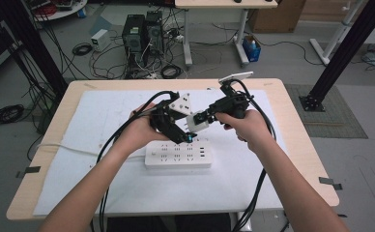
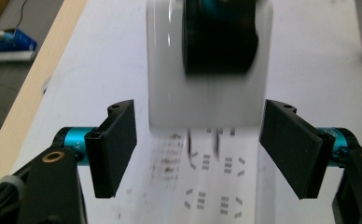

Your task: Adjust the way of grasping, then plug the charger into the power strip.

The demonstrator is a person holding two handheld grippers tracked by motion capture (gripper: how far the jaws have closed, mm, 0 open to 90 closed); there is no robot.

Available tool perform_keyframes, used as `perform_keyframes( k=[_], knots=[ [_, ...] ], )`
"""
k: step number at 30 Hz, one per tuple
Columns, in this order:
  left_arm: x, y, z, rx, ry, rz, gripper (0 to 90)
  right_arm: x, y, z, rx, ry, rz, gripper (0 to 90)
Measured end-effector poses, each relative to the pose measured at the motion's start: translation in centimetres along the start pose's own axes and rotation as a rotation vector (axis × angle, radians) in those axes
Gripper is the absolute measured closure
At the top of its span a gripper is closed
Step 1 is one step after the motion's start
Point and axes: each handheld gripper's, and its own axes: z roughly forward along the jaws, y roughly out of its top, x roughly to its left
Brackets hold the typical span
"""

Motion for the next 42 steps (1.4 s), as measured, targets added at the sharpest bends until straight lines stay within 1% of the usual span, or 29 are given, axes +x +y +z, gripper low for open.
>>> perform_keyframes(
  k=[1,2,3,4,5,7,8,9,10,11,12,13,14,15,16,17,19,22,26,31,32,33,34,36,37,39,40,41,42],
  knots=[
    [0.2,-0.5,-0.5,0.044,0.004,-0.019,23.2,0.1,0.0,-0.4,-0.001,-0.028,-0.021,62.5],
    [0.2,-0.5,-0.5,0.044,0.004,-0.019,21.6,0.3,0.0,-0.9,0.001,-0.046,-0.036,62.5],
    [0.4,-1.2,-1.3,0.085,0.011,-0.048,21.6,0.5,0.0,-1.4,-0.003,-0.082,-0.067,62.5],
    [0.4,-1.2,-1.3,0.085,0.011,-0.048,21.6,0.8,0.0,-1.9,0.008,-0.121,-0.094,62.4],
    [0.7,-2.1,-2.1,0.149,-0.007,-0.084,21.6,1.2,-0.1,-2.3,0.025,-0.180,-0.131,62.4],
    [1.3,-3.0,-3.0,0.256,0.010,-0.105,21.6,2.1,-0.1,-3.0,0.079,-0.327,-0.201,62.4],
    [1.3,-3.0,-3.0,0.256,0.010,-0.105,21.6,2.1,-0.1,-3.0,0.079,-0.327,-0.201,62.4],
    [1.9,-4.1,-3.9,0.339,0.028,-0.149,21.6,3.0,-0.3,-3.5,0.126,-0.488,-0.285,62.4],
    [2.2,-4.6,-4.3,0.370,0.035,-0.176,21.6,3.3,-0.3,-3.7,0.151,-0.549,-0.313,62.4],
    [2.5,-5.1,-4.7,0.394,0.042,-0.203,21.6,3.5,-0.4,-3.9,0.172,-0.587,-0.341,62.4],
    [2.5,-5.1,-4.7,0.394,0.042,-0.203,21.6,3.5,-0.4,-3.9,0.172,-0.587,-0.341,62.4],
    [3.0,-6.0,-5.5,0.444,0.062,-0.239,21.6,3.7,-0.5,-4.3,0.195,-0.618,-0.368,62.4],
    [3.0,-6.0,-5.5,0.444,0.062,-0.239,21.6,3.7,-0.5,-4.3,0.195,-0.618,-0.368,62.4],
    [3.5,-6.8,-6.0,0.506,0.084,-0.274,21.6,4.0,-0.5,-4.5,0.218,-0.683,-0.388,62.3],
    [3.5,-6.8,-6.0,0.506,0.084,-0.274,21.6,4.0,-0.5,-4.5,0.218,-0.683,-0.388,62.3],
    [3.8,-7.5,-6.5,0.553,0.112,-0.303,21.6,4.0,-0.5,-4.7,0.235,-0.732,-0.405,62.3],
    [4.2,-8.2,-6.8,0.579,0.122,-0.343,21.5,4.0,-0.5,-4.8,0.248,-0.724,-0.412,62.3],
    [4.5,-8.9,-6.9,0.614,0.105,-0.355,21.6,3.8,-0.6,-4.8,0.269,-0.720,-0.437,62.2],
    [4.6,-9.4,-6.8,0.608,0.103,-0.372,21.6,3.7,-0.6,-4.7,0.293,-0.725,-0.452,62.3],
    [4.4,-9.3,-6.9,0.587,0.101,-0.371,21.6,3.8,-0.5,-4.6,0.301,-0.699,-0.480,62.3],
    [4.3,-9.3,-6.9,0.587,0.096,-0.369,21.6,3.9,-0.3,-4.3,0.311,-0.688,-0.506,62.3],
    [4.2,-9.3,-6.9,0.581,0.095,-0.369,21.6,3.9,-0.3,-4.3,0.311,-0.688,-0.506,62.3],
    [4.1,-9.2,-7.0,0.580,0.094,-0.367,21.6,4.1,-0.1,-3.6,0.325,-0.691,-0.542,62.3],
    [4.0,-9.2,-7.0,0.578,0.093,-0.362,21.6,4.1,-0.1,-3.6,0.325,-0.691,-0.542,62.3],
    [3.9,-9.3,-7.2,0.577,0.087,-0.359,21.6,4.2,0.0,-3.3,0.339,-0.687,-0.564,62.3],
    [3.7,-9.4,-7.4,0.567,0.086,-0.361,21.5,4.4,0.7,-1.3,0.390,-0.681,-0.642,62.3],
    [3.6,-9.5,-7.5,0.566,0.086,-0.360,21.5,4.4,0.7,-1.3,0.390,-0.681,-0.642,62.3],
    [3.5,-9.7,-7.6,0.566,0.084,-0.360,21.6,4.5,0.8,-0.8,0.403,-0.684,-0.662,62.3],
    [3.4,-9.9,-7.7,0.561,0.083,-0.369,21.5,4.6,1.0,0.3,0.430,-0.680,-0.697,62.3]
  ],
)
